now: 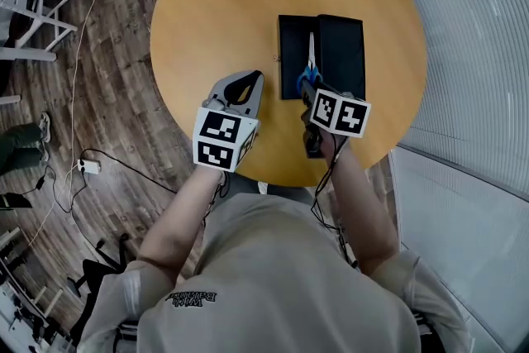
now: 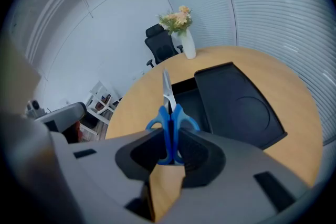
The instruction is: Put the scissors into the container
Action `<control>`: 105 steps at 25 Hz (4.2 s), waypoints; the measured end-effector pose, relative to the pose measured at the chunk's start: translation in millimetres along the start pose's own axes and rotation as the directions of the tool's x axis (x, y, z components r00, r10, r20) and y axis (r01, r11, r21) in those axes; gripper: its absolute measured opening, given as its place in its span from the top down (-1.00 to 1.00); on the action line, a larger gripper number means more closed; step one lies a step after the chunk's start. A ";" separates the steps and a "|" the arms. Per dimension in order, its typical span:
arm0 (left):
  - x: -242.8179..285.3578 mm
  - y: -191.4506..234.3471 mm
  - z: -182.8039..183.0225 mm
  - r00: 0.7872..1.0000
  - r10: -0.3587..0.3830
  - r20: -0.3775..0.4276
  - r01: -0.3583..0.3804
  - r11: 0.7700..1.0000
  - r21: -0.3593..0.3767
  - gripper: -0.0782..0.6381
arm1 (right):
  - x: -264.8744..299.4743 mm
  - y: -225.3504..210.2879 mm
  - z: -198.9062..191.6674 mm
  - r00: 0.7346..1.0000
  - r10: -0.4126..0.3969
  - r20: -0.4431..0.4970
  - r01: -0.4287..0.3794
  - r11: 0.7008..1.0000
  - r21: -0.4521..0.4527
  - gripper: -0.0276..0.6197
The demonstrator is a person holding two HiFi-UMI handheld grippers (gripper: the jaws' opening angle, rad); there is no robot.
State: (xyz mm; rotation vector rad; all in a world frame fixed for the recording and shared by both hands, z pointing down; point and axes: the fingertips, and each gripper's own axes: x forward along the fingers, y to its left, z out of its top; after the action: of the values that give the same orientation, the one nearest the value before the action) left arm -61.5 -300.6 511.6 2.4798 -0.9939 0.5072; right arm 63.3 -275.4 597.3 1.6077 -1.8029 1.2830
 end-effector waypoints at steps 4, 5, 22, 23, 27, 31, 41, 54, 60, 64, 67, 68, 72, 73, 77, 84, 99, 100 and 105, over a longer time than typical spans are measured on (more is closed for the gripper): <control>10.2 12.4 -12.6 0.999 0.012 -0.032 -0.012 1.000 -0.016 0.72 | 14.8 -1.8 -1.2 0.999 -0.008 -0.040 0.008 1.000 0.012 0.62; 13.2 14.7 -16.1 0.999 0.012 -0.041 -0.012 1.000 -0.014 0.72 | 19.1 -2.1 -0.5 0.999 -0.008 -0.045 0.009 1.000 0.021 0.62; 49.0 26.7 -42.7 0.991 -0.025 -0.129 0.026 1.000 0.010 0.72 | 73.9 -20.0 -24.6 0.966 -0.108 -0.236 0.118 0.993 0.029 0.62; 49.7 24.9 -43.3 0.990 -0.030 -0.135 0.034 0.999 0.026 0.72 | 74.4 -20.8 -25.1 0.962 -0.110 -0.251 0.120 0.992 0.028 0.62; 48.7 20.1 -46.3 0.988 -0.042 -0.148 0.047 0.999 0.027 0.72 | 76.1 -25.6 -25.7 0.946 -0.141 -0.290 0.147 0.989 -0.001 0.62; 44.9 18.6 -52.3 0.986 -0.046 -0.159 0.047 0.999 0.002 0.72 | 79.5 -24.4 -26.1 0.941 -0.150 -0.303 0.151 0.988 -0.019 0.62; 44.4 15.7 -58.8 0.985 -0.043 -0.170 0.042 0.999 -0.010 0.72 | 89.5 -28.5 -26.9 0.918 -0.205 -0.339 0.165 0.976 -0.141 0.62; 33.9 4.2 -57.4 0.984 -0.038 -0.174 0.034 0.999 -0.025 0.72 | 94.3 -28.5 -25.5 0.918 -0.144 -0.370 0.135 0.990 -0.052 0.57; 18.6 4.4 -50.9 0.987 -0.010 -0.159 0.005 1.000 -0.031 0.72 | 81.3 -24.2 -19.7 0.942 -0.125 -0.312 0.117 0.992 -0.043 0.57; 10.0 2.9 -36.9 0.992 0.015 -0.129 -0.018 1.000 -0.024 0.72 | 63.8 -12.6 2.6 0.975 -0.081 -0.206 0.066 0.995 -0.080 0.60; 2.6 1.4 -24.6 0.994 0.035 -0.101 -0.036 0.999 -0.011 0.72 | 46.4 2.7 22.4 0.994 -0.006 -0.105 0.001 0.998 -0.056 0.72; 0.6 0.4 -20.4 0.995 0.040 -0.093 -0.041 0.999 -0.004 0.72 | 40.0 8.1 28.4 0.997 0.016 -0.078 -0.020 0.998 -0.058 0.73; -6.1 -7.6 -2.0 0.997 0.049 -0.062 -0.047 0.998 0.029 0.72 | 11.4 26.7 52.1 0.998 0.065 0.011 -0.063 0.987 -0.147 0.75; -7.8 -9.8 3.2 0.997 0.051 -0.053 -0.049 0.998 0.036 0.72 | 3.1 31.1 58.2 0.996 0.076 0.035 -0.069 0.982 -0.177 0.76; -18.9 -19.6 26.2 0.998 0.061 -0.010 -0.060 0.996 0.062 0.72 | -36.7 52.4 82.8 0.977 0.152 0.147 -0.105 0.952 -0.289 0.78; -62.2 -38.1 86.8 0.988 0.094 0.125 -0.112 0.983 0.142 0.72 | -114.3 87.3 107.6 0.910 0.303 0.282 -0.172 0.897 -0.407 0.79; -142.3 -99.5 158.9 0.916 0.111 0.386 -0.211 0.951 0.227 0.72 | -285.0 123.1 115.3 0.685 0.550 0.478 -0.216 0.779 -0.589 0.79; -143.5 -103.7 157.8 0.917 0.108 0.384 -0.209 0.950 0.233 0.72 | -294.5 124.5 114.2 0.670 0.558 0.489 -0.211 0.775 -0.596 0.79; -147.7 -115.9 152.8 0.922 0.101 0.374 -0.205 0.946 0.250 0.72 | -327.5 125.6 105.0 0.610 0.585 0.534 -0.227 0.775 -0.590 0.79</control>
State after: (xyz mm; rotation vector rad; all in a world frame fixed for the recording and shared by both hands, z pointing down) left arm -52.2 -218.7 284.0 2.8337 -1.3500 0.2621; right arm 58.5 -190.1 241.3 1.5110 -2.8280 0.2402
